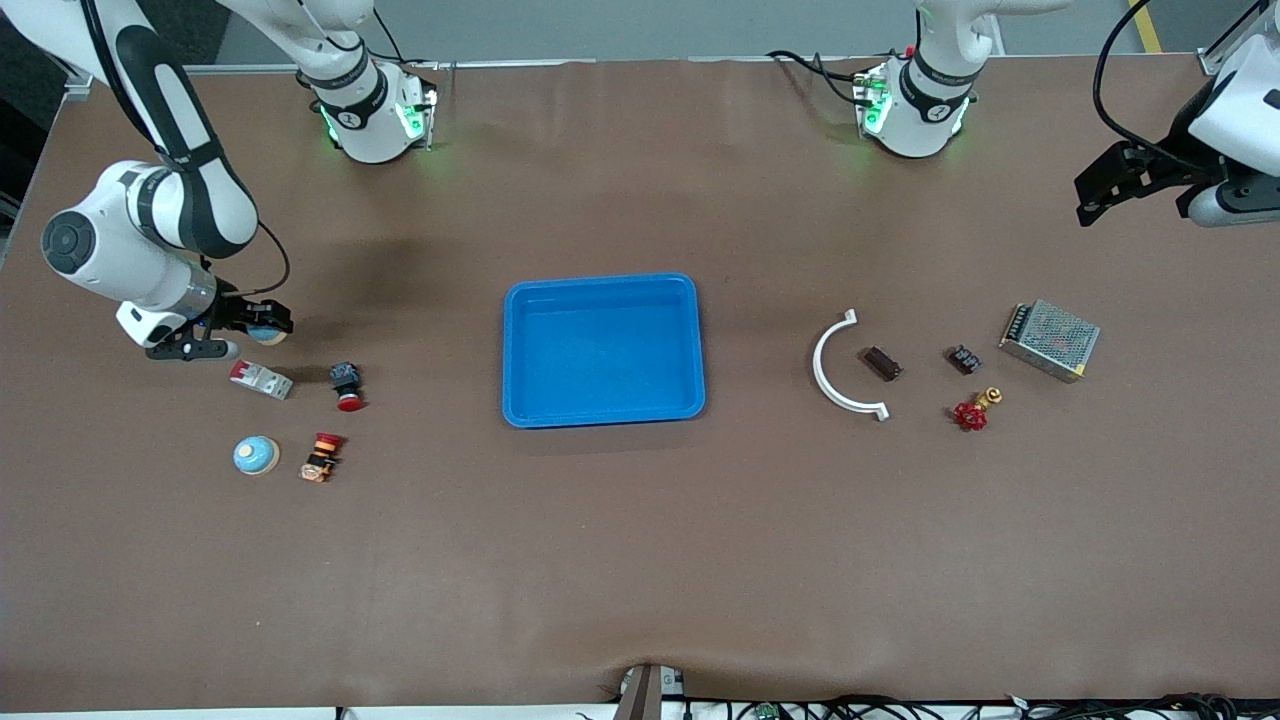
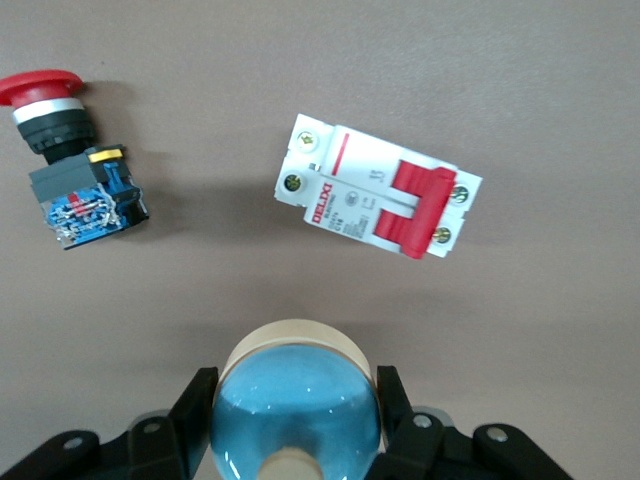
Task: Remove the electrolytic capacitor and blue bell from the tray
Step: 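Lower the bell beside the white switch and open the right gripper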
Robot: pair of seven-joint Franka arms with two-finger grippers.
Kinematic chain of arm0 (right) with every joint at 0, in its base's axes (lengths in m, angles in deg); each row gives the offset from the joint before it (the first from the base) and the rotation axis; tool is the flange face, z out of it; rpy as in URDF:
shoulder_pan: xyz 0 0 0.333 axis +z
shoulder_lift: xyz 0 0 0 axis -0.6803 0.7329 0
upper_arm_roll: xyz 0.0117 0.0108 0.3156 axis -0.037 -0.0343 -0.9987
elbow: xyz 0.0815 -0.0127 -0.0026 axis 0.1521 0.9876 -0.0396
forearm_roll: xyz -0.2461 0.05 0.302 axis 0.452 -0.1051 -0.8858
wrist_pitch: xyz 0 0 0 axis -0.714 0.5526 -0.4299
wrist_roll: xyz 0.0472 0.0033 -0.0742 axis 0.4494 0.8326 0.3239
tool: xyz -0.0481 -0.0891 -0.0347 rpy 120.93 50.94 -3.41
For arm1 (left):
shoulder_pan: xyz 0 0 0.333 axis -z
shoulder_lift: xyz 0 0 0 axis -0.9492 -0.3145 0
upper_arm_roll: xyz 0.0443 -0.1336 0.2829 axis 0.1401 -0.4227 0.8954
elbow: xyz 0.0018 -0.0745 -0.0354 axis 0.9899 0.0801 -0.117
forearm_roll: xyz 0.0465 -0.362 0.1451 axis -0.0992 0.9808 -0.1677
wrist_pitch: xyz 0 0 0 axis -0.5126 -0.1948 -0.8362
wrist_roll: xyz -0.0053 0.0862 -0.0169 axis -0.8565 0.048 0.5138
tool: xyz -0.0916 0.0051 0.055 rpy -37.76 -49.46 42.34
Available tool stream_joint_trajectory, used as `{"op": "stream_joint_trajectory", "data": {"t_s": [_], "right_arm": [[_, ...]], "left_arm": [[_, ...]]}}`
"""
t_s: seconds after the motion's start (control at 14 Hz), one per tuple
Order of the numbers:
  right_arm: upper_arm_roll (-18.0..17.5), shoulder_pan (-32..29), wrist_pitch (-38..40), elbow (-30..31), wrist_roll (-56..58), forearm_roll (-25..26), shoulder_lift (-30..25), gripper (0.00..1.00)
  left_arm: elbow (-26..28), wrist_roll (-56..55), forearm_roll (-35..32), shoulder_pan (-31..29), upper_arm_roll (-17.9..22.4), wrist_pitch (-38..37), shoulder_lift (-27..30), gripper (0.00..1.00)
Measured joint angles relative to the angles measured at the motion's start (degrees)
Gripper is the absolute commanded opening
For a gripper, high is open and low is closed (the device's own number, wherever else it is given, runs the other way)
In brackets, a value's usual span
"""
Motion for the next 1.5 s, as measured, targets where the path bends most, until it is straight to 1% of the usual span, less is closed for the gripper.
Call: {"op": "stream_joint_trajectory", "data": {"t_s": [0.57, 1.07, 1.5], "right_arm": [[0.0, 0.8, -3.8, 0.0, 0.0, 0.0, 4.6, 0.0], [0.0, 0.8, -6.4, 0.0, 0.0, 0.0, 7.0, 0.0], [0.2, 0.6, -7.6, 0.0, 0.0, 0.0, 7.9, 0.0]], "left_arm": [[0.0, 0.0, 0.0, 0.0, 0.0, -0.1, 0.0, 1.0], [0.0, 0.0, 0.0, 0.0, 0.0, -0.4, 0.0, 1.0], [0.0, 0.1, 0.0, 0.0, -0.1, -0.5, 0.0, 1.0]]}}
